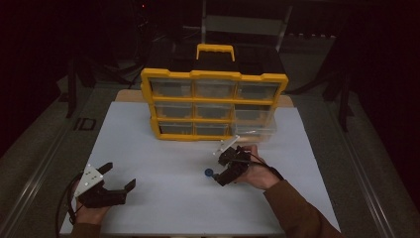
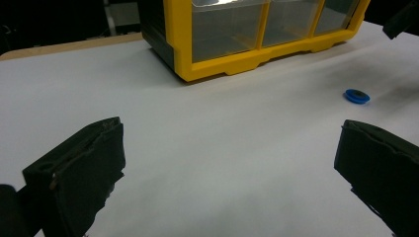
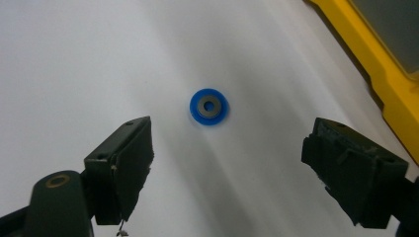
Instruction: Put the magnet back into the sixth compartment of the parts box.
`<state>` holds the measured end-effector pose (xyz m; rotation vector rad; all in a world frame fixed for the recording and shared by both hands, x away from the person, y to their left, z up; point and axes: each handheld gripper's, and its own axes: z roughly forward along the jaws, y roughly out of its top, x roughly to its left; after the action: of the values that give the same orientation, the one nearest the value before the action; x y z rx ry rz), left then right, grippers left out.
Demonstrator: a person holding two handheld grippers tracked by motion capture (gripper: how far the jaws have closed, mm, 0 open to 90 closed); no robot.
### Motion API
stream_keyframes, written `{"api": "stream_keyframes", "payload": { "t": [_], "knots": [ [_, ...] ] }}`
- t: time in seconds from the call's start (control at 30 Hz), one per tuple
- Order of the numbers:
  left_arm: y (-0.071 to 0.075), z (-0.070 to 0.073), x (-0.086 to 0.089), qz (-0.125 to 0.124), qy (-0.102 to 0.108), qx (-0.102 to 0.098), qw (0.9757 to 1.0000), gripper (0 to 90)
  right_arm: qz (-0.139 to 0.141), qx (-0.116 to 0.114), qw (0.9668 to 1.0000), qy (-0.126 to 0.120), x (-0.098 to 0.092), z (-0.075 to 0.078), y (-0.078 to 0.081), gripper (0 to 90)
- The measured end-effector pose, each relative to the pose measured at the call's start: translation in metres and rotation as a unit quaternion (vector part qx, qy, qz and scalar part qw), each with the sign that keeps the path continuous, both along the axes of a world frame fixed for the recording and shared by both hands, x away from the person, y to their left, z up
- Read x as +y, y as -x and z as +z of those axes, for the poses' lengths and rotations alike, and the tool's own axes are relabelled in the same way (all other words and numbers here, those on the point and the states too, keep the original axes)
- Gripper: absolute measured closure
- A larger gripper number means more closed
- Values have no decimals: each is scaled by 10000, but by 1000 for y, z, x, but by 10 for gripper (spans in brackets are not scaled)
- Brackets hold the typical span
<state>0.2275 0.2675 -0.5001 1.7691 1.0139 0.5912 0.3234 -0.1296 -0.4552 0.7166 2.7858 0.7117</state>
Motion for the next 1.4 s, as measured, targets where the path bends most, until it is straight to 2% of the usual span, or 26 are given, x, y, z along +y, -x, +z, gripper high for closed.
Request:
{"api": "stream_keyframes", "payload": {
  "t": [0.23, 0.47, 1.4],
  "knots": [
    [0, 0, 0, 0, 0, -3, 10000, 0, 146, 75, 9997, 173, 8, -3, -6, 177],
    [0, 0, 0, -1, -2, -2, 10000, 0, 279, 189, 9988, 347, 16, -12, -11, 186],
    [0, -1, 0, -16, -26, 25, 10000, 0, 368, 497, 9965, 560, 26, -36, -27, 292]
  ]
}}
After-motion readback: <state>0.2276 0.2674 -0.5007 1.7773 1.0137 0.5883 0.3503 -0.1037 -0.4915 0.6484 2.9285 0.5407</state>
